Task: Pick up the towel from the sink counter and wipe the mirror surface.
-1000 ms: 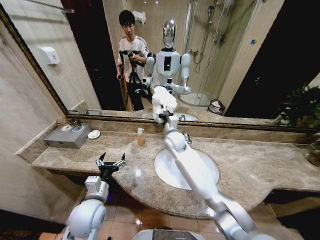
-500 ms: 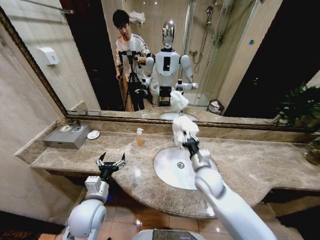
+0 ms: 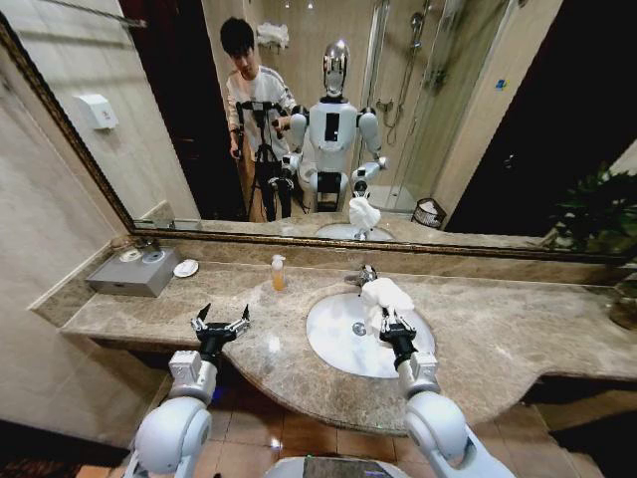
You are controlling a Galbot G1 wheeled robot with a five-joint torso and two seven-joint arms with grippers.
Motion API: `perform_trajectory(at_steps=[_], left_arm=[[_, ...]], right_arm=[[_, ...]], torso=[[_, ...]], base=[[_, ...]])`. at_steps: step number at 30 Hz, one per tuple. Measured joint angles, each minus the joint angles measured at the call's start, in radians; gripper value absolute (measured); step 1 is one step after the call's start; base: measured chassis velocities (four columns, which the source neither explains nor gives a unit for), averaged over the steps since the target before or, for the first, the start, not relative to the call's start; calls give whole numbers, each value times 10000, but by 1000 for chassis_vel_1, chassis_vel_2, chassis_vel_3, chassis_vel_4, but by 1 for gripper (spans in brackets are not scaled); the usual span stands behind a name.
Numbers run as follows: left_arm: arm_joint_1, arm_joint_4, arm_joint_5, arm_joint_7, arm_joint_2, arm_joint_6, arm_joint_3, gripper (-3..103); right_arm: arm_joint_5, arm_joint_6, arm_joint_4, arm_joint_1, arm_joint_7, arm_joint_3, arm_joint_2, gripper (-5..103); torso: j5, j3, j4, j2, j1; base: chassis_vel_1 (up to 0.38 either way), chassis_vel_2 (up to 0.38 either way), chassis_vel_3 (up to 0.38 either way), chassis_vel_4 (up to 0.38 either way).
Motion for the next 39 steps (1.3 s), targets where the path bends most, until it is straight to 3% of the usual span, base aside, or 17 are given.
perform_trajectory(at_steps=[24, 39], left_arm=[[0, 0, 0, 0, 0, 0, 0, 100], [0, 0, 0, 0, 0, 0, 0, 100]], right_arm=[[76, 110, -40, -201, -81, 96, 8, 8], [75, 120, -240, -63, -72, 138, -14, 8]], torso=[[-1, 0, -2, -1, 0], [0, 1, -3, -2, 1]], base=[[-42, -38, 39, 39], [-118, -140, 115, 137]])
